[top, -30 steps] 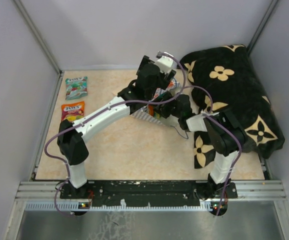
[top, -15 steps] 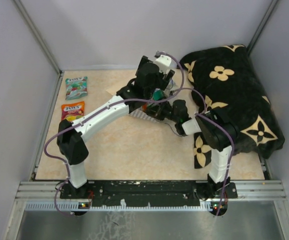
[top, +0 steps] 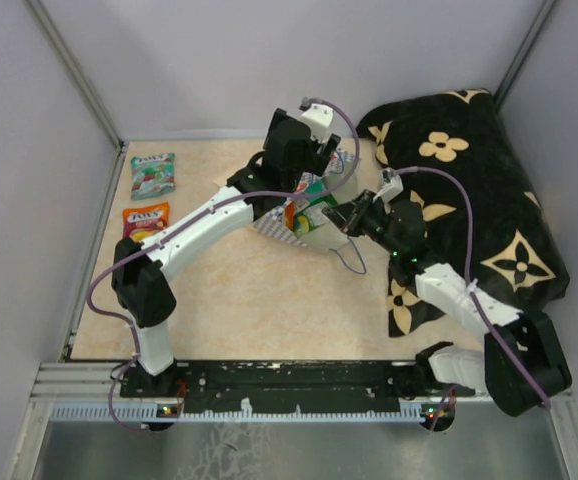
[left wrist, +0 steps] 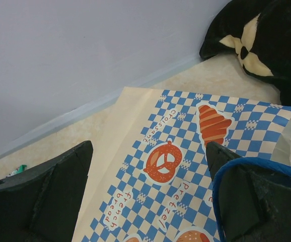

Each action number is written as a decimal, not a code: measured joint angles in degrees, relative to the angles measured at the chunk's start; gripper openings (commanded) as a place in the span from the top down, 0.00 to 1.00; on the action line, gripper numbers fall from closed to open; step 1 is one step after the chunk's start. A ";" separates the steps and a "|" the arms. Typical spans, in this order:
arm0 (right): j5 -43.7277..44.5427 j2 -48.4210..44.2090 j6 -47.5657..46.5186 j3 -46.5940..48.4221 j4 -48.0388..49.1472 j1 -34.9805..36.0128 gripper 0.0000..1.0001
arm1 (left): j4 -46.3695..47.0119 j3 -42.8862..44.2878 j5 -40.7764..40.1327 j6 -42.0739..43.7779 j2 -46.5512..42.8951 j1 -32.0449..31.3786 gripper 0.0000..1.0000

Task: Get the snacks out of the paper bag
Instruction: Take out the snack from the paper bag, then place the snack at the center of the board, then adjust the snack at the center of the board.

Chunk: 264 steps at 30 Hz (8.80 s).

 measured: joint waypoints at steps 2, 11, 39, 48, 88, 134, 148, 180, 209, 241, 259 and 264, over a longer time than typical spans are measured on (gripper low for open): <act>1.66 -3.37 -2.75 -0.26 -4.31 -0.02 1.00 | -0.02 0.00 0.00 0.04 0.00 0.07 0.00; 4.61 -5.22 -7.85 -2.32 -13.18 0.31 0.53 | -1.57 0.00 1.27 -1.27 0.00 0.96 0.00; 10.78 40.61 19.80 9.16 33.22 9.01 0.21 | -11.54 6.23 6.64 -10.29 0.00 1.03 0.00; 11.30 47.15 16.20 17.59 28.17 9.16 0.24 | -13.77 7.30 6.62 -10.56 0.00 0.94 0.00; 22.14 37.57 -13.22 11.72 21.73 8.94 0.11 | -16.06 6.43 3.41 -11.37 0.00 0.48 0.00; 6.95 -21.99 -14.29 -4.44 -27.19 2.25 1.00 | -13.25 0.90 7.56 -9.53 -2.32 2.56 0.00; 12.81 -24.52 -14.62 -1.73 -44.70 21.64 1.00 | -12.13 -27.45 38.36 2.75 -26.80 -0.70 0.00; 29.59 21.46 -7.74 24.33 -34.01 44.44 0.06 | -5.14 -43.52 12.35 -23.50 -47.84 25.24 0.00; 11.72 9.90 -23.91 2.75 -30.64 22.75 0.37 | -3.91 -76.81 31.10 -47.25 -56.89 27.39 0.09; 0.35 17.00 -16.48 -1.92 -12.59 22.73 0.40 | 0.70 -94.82 47.71 -59.30 -63.04 25.64 0.99; 2.45 2.54 -17.68 -2.73 -20.26 21.79 0.40 | -32.06 -56.19 22.71 -71.87 -55.69 25.57 1.00; 3.58 0.87 -18.43 -2.75 -22.62 21.77 0.40 | -39.58 -48.94 16.28 -77.09 -53.55 25.57 1.00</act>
